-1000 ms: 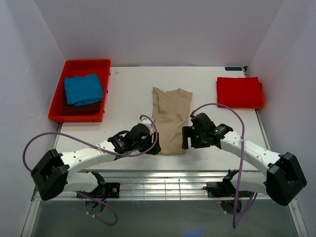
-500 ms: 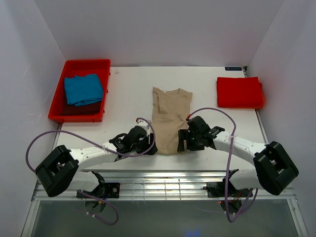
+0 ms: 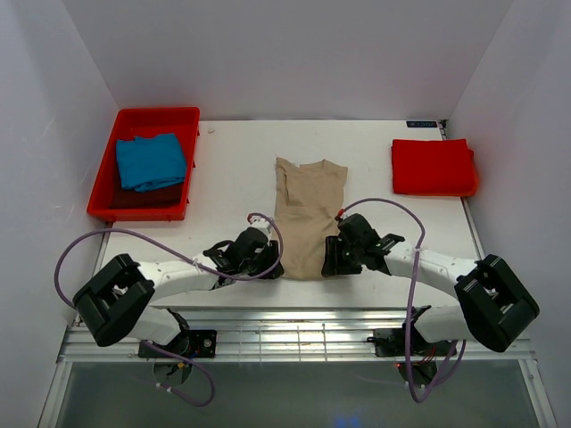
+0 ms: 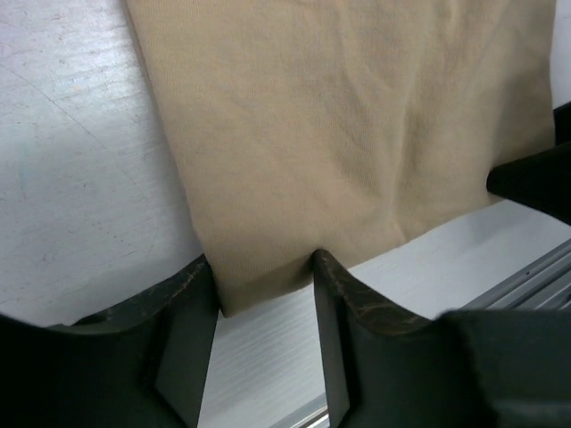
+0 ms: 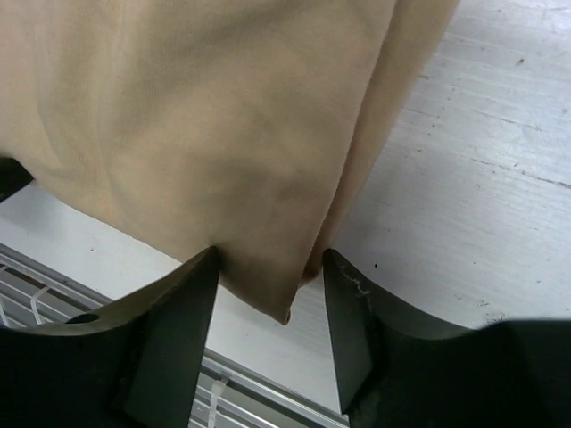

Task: Fold and stack the t-shirts
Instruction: Fold the tshirt

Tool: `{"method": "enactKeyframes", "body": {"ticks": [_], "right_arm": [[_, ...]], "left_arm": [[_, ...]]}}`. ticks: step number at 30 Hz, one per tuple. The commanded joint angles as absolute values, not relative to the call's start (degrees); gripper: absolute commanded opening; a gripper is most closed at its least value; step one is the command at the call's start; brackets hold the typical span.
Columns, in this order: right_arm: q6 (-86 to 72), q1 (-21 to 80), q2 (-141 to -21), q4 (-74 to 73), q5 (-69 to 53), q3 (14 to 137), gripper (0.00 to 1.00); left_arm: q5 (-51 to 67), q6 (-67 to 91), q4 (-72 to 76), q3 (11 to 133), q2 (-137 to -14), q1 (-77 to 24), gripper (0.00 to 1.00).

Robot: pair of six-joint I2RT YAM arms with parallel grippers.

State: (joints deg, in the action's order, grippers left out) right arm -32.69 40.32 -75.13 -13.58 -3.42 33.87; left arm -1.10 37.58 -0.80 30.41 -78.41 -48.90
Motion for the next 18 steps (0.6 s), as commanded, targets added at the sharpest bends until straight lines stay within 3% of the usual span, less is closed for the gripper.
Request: {"method": "enactKeyframes", "body": {"ticks": [1,5,8,9,10,13,18], "right_arm": [[-32.87,41.39,-77.34,-15.29,-3.61,32.69,0.54],[-32.78,41.92,-77.52,-16.78,-2.29,33.22,0.44],[-32.7,42.36,-77.34,-17.93,-1.5,32.96,0.29],[-32.61,42.45,-77.26,-18.1,-1.41,32.78,0.16],[-32.43,42.54,-77.26,-18.19,-1.41,32.61,0.09],[-31.82,43.33,-76.91,-19.33,-1.49,32.26,0.08],[-32.25,46.4,-73.66,-25.55,-1.85,32.61,0.08]], "left_arm": [[-0.88,38.5,-5.62,29.62,-80.07,-48.87,0.53],[-1.41,38.5,-7.64,29.71,-80.68,-48.87,0.41],[-0.97,38.15,-8.61,29.79,-82.0,-48.87,0.34],[-0.71,37.88,-8.44,29.79,-82.79,-48.95,0.26],[-0.18,37.53,-8.35,30.06,-83.23,-48.87,0.22],[3.33,36.3,-8.7,31.28,-84.37,-48.95,0.07],[5.36,35.59,-15.88,33.05,-80.96,-50.18,0.0]]}}
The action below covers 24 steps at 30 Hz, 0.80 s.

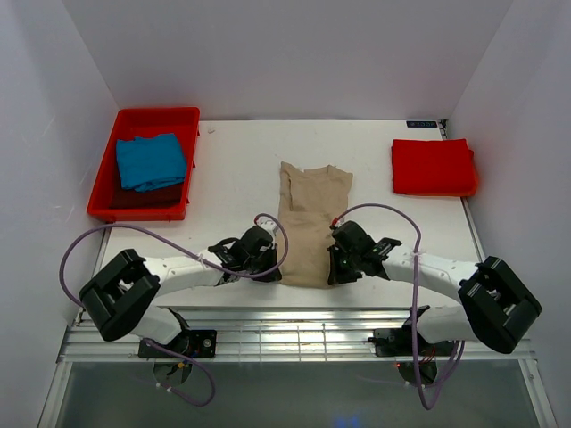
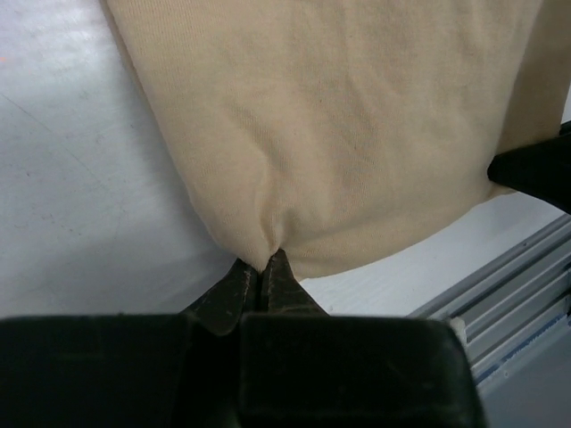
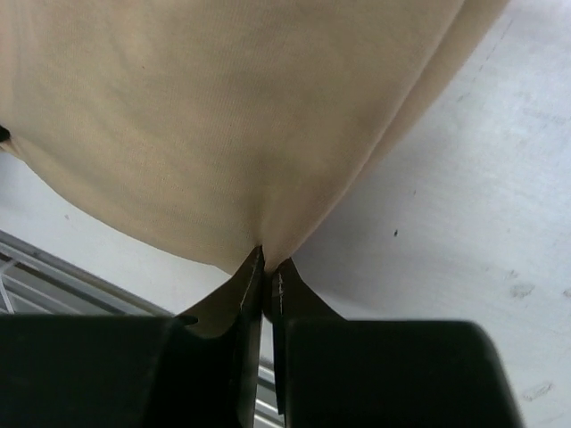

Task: Fold and stack the t-shirts
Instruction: Fold the tshirt

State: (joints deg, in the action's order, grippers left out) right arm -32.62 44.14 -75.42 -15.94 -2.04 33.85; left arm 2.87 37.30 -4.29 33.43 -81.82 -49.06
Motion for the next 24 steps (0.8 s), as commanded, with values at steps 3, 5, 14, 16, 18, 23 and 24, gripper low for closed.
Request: {"method": "enactKeyframes", "body": {"ticks": [3,5,14,16,18,23,24], "right_arm": [[-33.75,47.89,-69.88,-30.04,-1.85,33.04,0.08],[-35.15,48.51,-66.89,-32.42,-1.58,33.92,0.08],[-35.51,50.1,-63.89,-43.93,6.23,52.54,0.08],[-34.46,50.19,-66.52,-45.08,7.72,56.67,0.08],[-33.67,50.1,-68.19,-46.84,9.22,62.21,0.08],[-29.98,49.84,-73.29,-48.34,16.16,69.16,0.08],[-29.54,49.75,-74.69,-48.34,16.78,70.48,0.08]], "left_arm": [[6.76,36.38,-20.63,33.92,-76.56,-50.36,0.0],[7.29,37.18,-22.84,35.58,-73.15,-50.62,0.0],[5.81,35.86,-32.42,54.91,-71.89,-51.15,0.0],[3.62,35.33,-33.22,60.28,-73.82,-51.15,0.0],[1.16,34.28,-34.1,63.01,-74.79,-51.15,0.0],[-5.44,32.87,-33.58,65.13,-76.72,-50.63,0.0],[-5.88,32.78,-33.05,65.04,-77.08,-50.45,0.0]]}}
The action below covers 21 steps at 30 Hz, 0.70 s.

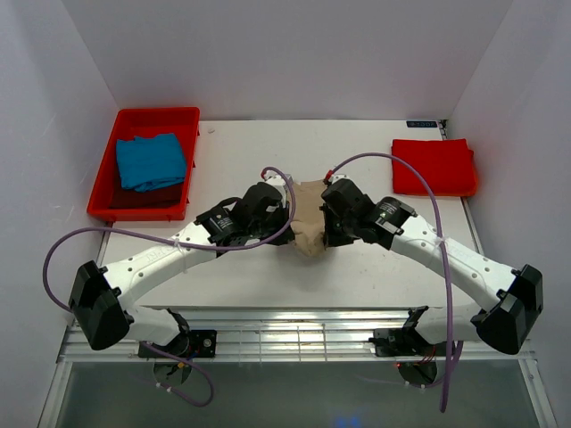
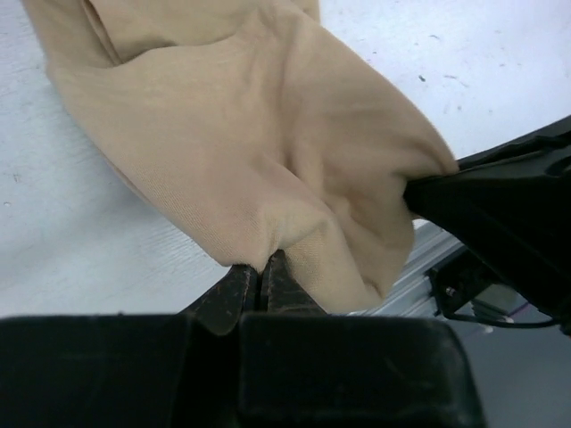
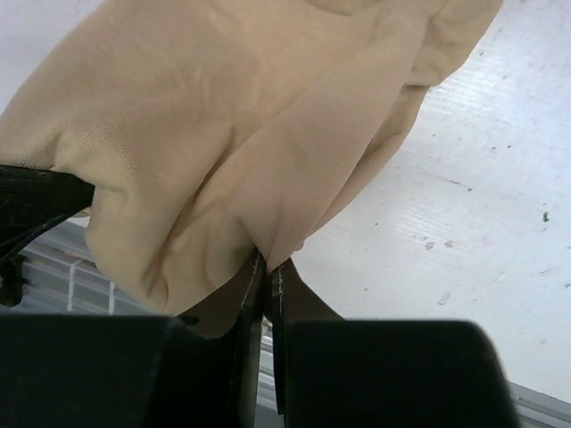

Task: Fold and stack the t-shirts
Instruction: Fold the tshirt

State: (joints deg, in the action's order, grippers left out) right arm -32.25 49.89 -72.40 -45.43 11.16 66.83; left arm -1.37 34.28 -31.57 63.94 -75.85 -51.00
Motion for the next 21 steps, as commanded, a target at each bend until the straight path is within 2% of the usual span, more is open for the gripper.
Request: {"method": "enactKeyframes", "body": {"ticks": [1,11,21], "right_arm": [[-29.18,49.49,-75.49,-48.34,17.92,71.01,0.08],[-24.79,44.75,-81.12,-47.29,23.2,75.93,0.08],[-17.41,37.62,-87.61,-40.26,20.75,79.45,0.08]], "left_arm": [[-6.06,32.78,-32.35,64.34,-77.6,-50.1,0.0],[-9.58,32.17,-21.02,62.58,-80.94,-44.04,0.0],[-4.83,29.01,-16.79,70.22,-91.05,-40.34,0.0]]}}
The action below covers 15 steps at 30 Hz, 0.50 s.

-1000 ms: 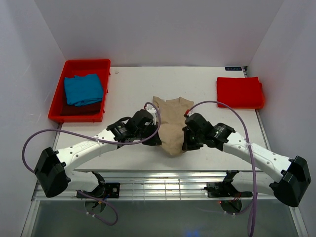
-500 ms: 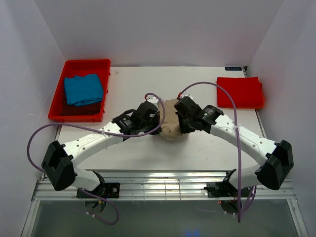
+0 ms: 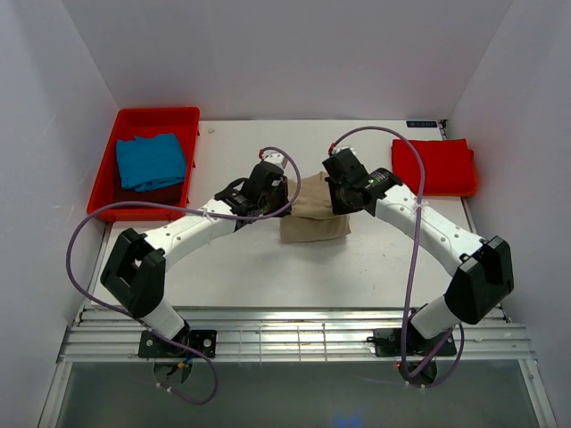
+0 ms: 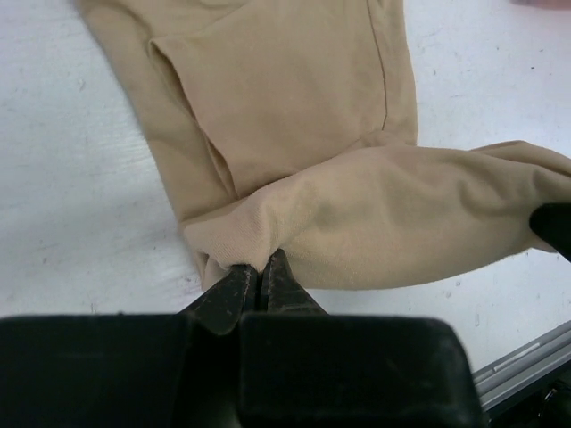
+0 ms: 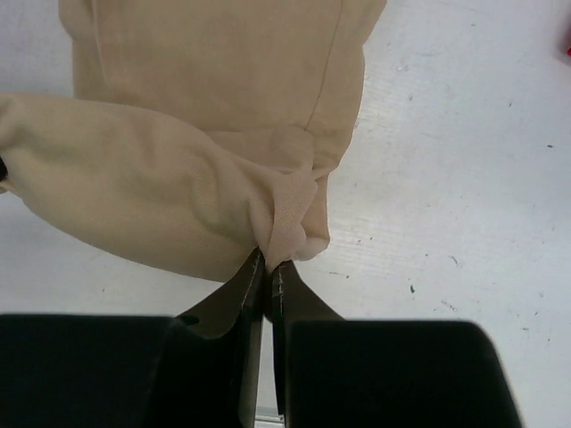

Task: Fold and stack the t-shirts
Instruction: Fold the tshirt

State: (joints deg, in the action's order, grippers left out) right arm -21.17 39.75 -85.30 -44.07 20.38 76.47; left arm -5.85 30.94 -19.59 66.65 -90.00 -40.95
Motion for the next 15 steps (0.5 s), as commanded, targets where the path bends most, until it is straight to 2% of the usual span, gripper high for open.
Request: {"method": "enactKeyframes", "body": {"ticks": [1,15], "right_arm": [[-16.36,37.18,-88.5,-39.64,20.13,79.8,0.08],[-9.94,31.29,-104.4,-36.39,18.02,91.31,0.08]], "left_arm": [[-4.66,28.74,-16.61,71.36,-92.71,-39.82,0.0],[-2.03,26.98,-14.86,78.74,-102.56,-34.55,0.0]]}}
